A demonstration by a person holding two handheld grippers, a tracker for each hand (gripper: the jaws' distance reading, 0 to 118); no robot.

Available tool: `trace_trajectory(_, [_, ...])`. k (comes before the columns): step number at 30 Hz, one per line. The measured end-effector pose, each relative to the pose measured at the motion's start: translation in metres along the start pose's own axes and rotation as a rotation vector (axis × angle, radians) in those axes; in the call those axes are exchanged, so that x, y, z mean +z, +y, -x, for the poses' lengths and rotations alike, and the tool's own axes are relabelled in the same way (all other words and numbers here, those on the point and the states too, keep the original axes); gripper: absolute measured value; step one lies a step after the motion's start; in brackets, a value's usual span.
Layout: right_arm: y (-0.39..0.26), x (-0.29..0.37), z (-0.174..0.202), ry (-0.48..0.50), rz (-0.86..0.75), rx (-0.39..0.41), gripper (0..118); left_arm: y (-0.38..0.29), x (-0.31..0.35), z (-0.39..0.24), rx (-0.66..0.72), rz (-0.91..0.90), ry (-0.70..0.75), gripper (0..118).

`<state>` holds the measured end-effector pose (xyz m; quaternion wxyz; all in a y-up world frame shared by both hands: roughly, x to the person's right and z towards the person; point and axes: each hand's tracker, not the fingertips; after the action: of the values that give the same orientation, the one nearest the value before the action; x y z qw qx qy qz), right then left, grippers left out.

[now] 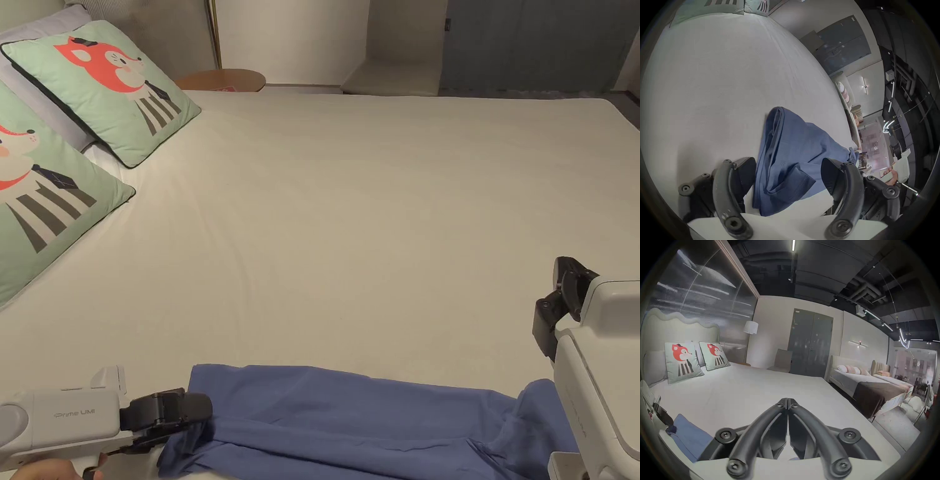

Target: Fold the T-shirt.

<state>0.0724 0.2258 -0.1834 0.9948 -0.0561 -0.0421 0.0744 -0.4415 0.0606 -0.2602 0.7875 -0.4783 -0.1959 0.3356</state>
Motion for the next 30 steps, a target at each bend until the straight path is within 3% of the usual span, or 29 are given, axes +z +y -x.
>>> trace_trajectory(3, [0.0,-0.002,-0.001,0.0,0.007,-0.001,1,0.001,-0.009,-0.005,0.003,0.017,-0.005,72])
trace_trajectory(6, [0.0,-0.002,-0.002,-0.003,0.008,-0.003,1,0.001,-0.014,-0.005,-0.038,0.022,0.045,45])
trace_trajectory(8, [0.0,-0.002,-0.002,-0.004,0.008,-0.004,1,-0.001,-0.013,-0.009,-0.052,0.015,0.082,11])
trace_trajectory(18, [0.002,-0.001,-0.007,0.011,0.003,-0.024,1,-0.002,0.03,-0.05,-0.145,-0.065,0.077,8])
trace_trajectory(24, [0.004,0.005,-0.013,0.016,-0.01,-0.035,1,0.008,0.066,-0.036,-0.13,-0.11,0.2,8])
trace_trajectory(30, [0.004,0.011,-0.019,0.018,-0.012,-0.047,1,-0.006,0.04,-0.081,-0.18,-0.104,0.227,8])
